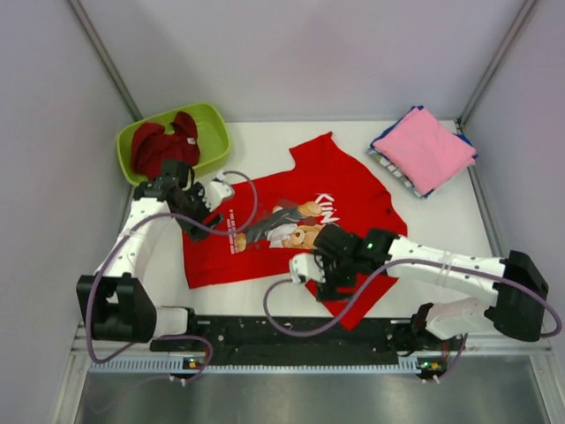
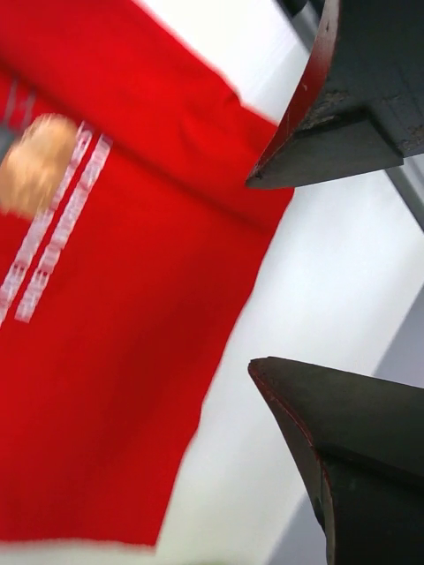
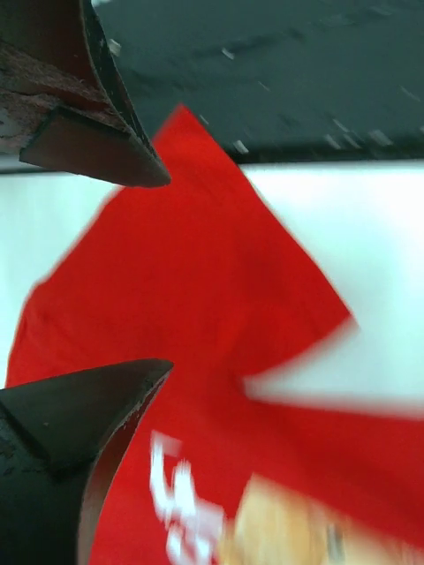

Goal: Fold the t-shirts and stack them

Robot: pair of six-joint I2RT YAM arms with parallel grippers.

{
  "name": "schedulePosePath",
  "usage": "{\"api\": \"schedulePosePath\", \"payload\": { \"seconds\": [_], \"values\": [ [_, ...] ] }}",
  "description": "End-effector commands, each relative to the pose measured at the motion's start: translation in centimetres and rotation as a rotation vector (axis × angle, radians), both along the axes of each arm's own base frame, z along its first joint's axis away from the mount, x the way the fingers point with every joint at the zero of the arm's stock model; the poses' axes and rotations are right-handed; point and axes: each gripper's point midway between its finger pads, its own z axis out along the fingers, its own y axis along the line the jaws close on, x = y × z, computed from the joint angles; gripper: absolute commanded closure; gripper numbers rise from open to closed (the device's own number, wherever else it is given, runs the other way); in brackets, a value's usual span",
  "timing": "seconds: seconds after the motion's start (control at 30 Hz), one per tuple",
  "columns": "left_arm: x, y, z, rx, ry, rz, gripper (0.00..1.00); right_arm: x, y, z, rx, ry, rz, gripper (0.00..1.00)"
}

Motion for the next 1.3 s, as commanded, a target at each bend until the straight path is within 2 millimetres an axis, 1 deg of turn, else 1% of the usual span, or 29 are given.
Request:
{"api": "schedulePosePath", "payload": {
  "seconds": [0.0,0.1,0.2,0.33,0.4,0.47,0.5,0.53,0.57,0.6,0.63,0.7,0.8,0.9,0.93,0.97,1.0,1.13,1.2,1.27],
  "values": [
    [-6.3,-1.7,-3.2,-0.053,0.149,-0.091,0.2,-5.9,-4.8,-4.2,-0.248,0.147,0.145,0.23],
    [-8.9,-1.7,-5.7,0.028,0.173,-0.124,0.2,-7.5,-5.4,-5.3,-0.301,0.128,0.246,0.23],
    [-9.3,-0.6,-7.2,0.117,0.132,-0.108,0.19,-7.8,-5.1,-6.4,-0.296,0.128,0.244,0.23],
    [-8.5,0.6,-8.0,0.176,0.09,-0.06,0.21,-7.6,-4.4,-8.6,-0.283,0.1,0.248,0.23],
    [-8.4,1.0,-8.7,0.201,0.092,-0.055,0.22,-7.5,-3.6,-9.7,-0.265,0.095,0.247,0.24],
    [-8.3,1.9,-9.6,0.253,0.093,-0.05,0.26,-7.5,-3.4,-10.5,-0.28,0.089,0.251,0.26],
    [-8.0,2.3,-9.9,0.271,0.077,-0.044,0.27,-7.4,-3.2,-10.9,-0.291,0.085,0.25,0.27],
    [-7.8,2.5,-10.2,0.283,0.071,-0.044,0.29,-7.3,-3.2,-11.2,-0.302,0.08,0.241,0.3],
    [-7.5,2.6,-10.3,0.284,0.063,-0.043,0.31,-7.1,-3.1,-11.4,-0.308,0.076,0.236,0.35],
    [-7.3,2.6,-10.3,0.278,0.058,-0.038,0.33,-7.1,-2.9,-11.5,-0.306,0.072,0.227,0.43],
    [-7.2,2.6,-10.2,0.27,0.06,-0.035,0.35,-7.1,-2.9,-11.6,-0.307,0.073,0.224,0.57],
    [-7.0,2.4,-10.0,0.252,0.063,-0.033,0.37,-7.0,-2.9,-11.6,-0.309,0.071,0.221,0.78],
    [-7.2,2.2,-9.8,0.224,0.074,-0.039,0.37,-7.5,-2.9,-11.0,-0.291,0.088,0.233,0.99],
    [-7.4,2.4,-9.9,0.23,0.084,-0.046,0.36,-7.0,-3.0,-10.0,-0.269,0.054,0.234,1.0],
    [-7.5,2.5,-10.0,0.231,0.09,-0.048,0.36,-6.3,-3.1,-9.2,-0.255,0.02,0.223,1.0],
    [-7.6,1.9,-10.2,0.201,0.097,-0.06,0.36,-5.5,-3.3,-8.7,-0.245,-0.007,0.2,1.0],
    [-7.6,1.9,-10.4,0.2,0.1,-0.062,0.36,-4.7,-3.3,-7.8,-0.22,-0.034,0.172,1.0],
    [-7.2,1.5,-10.8,0.178,0.115,-0.05,0.38,-0.3,-3.8,-3.9,-0.07,-0.111,0.008,1.0],
    [-6.9,1.3,-11.0,0.171,0.12,-0.04,0.43,1.9,-4.2,-2.1,-0.017,-0.165,-0.065,1.0],
    [-6.8,1.5,-11.2,0.181,0.131,-0.029,0.51,4.0,-5.1,-1.0,0.013,-0.209,-0.139,1.0]
  ]
}}
